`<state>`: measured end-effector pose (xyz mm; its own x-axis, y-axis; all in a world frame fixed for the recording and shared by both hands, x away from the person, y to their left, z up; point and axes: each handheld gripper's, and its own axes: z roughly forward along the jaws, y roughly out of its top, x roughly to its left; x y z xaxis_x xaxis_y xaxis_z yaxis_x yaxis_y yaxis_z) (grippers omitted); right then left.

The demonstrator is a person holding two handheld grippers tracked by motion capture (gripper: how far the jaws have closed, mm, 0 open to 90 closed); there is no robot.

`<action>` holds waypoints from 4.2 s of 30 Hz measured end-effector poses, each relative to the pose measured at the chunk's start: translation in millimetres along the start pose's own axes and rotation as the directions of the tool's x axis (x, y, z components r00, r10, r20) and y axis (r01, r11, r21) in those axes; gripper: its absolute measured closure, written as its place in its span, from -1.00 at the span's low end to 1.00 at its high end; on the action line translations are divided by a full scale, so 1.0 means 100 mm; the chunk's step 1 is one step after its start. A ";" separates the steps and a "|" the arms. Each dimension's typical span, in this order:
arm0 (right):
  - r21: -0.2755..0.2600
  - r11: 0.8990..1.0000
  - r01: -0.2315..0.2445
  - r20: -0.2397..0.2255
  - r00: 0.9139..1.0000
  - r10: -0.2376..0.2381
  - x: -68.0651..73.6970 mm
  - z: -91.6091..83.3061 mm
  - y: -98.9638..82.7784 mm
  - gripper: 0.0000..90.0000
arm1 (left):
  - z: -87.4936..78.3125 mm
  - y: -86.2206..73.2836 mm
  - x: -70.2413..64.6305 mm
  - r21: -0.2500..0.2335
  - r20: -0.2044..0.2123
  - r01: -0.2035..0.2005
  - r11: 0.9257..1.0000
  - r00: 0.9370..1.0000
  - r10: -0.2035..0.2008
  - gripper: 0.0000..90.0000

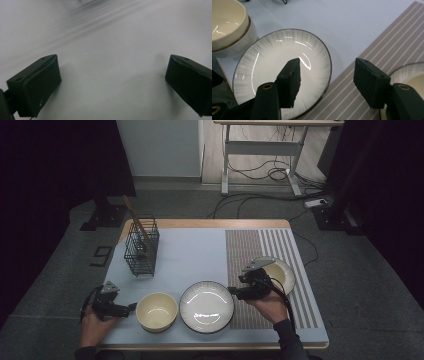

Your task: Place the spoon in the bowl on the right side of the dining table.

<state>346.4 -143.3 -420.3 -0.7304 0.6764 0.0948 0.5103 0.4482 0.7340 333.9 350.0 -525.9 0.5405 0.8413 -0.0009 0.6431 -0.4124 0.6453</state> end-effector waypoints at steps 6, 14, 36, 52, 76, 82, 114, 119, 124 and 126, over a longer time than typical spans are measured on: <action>-0.003 1.000 0.004 -0.027 1.000 -0.004 0.04 0.15 0.16 -0.12 | 0.00 0.00 0.00 -0.001 0.000 0.000 1.000 1.000 0.000 -1.00; 0.001 0.999 0.037 -0.054 0.998 -0.037 0.11 0.35 0.39 -0.09 | 0.00 0.00 0.00 0.000 0.001 0.001 1.000 1.000 -0.001 -1.00; -0.039 0.996 0.076 -0.150 0.985 -0.081 0.35 0.83 1.04 0.03 | 0.00 0.00 0.00 0.000 0.002 0.001 1.000 1.000 -0.001 -1.00; -0.063 0.990 0.127 -0.156 0.978 -0.135 0.52 1.14 1.36 -0.07 | 0.00 0.00 0.00 0.000 0.004 0.001 1.000 1.000 -0.001 -1.00; -0.076 0.985 0.154 -0.212 0.963 -0.167 0.79 1.54 1.70 0.08 | 0.00 0.00 0.01 -0.001 0.005 0.000 1.000 1.000 0.000 -1.00; -0.074 0.982 0.174 -0.219 0.958 -0.187 0.87 1.64 1.78 0.10 | 0.00 0.00 0.01 0.001 0.006 -0.002 1.000 1.000 0.002 -1.00; -0.068 0.973 0.220 -0.167 0.959 -0.229 0.97 1.85 1.92 0.71 | 0.00 0.00 0.01 0.000 0.006 -0.002 1.000 1.000 0.002 -1.00; -0.076 0.965 0.251 -0.129 0.957 -0.259 0.99 1.84 1.92 0.75 | 0.00 0.00 0.01 0.001 0.006 -0.003 1.000 1.000 0.003 -1.00; -0.080 0.964 0.254 -0.112 0.959 -0.262 0.99 1.79 1.94 0.79 | 0.00 0.00 0.01 0.000 0.006 -0.003 1.000 1.000 0.003 -1.00; -0.086 0.962 0.260 -0.109 0.957 -0.268 0.98 1.77 1.94 0.80 | 0.00 0.00 0.01 0.000 0.006 -0.003 1.000 1.000 0.003 -1.00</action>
<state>454.3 113.5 -387.5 -0.8855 0.4635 -0.0328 0.2620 0.5564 0.7885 334.6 350.6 -525.7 0.5453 0.8382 -0.0036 0.6417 -0.4147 0.6451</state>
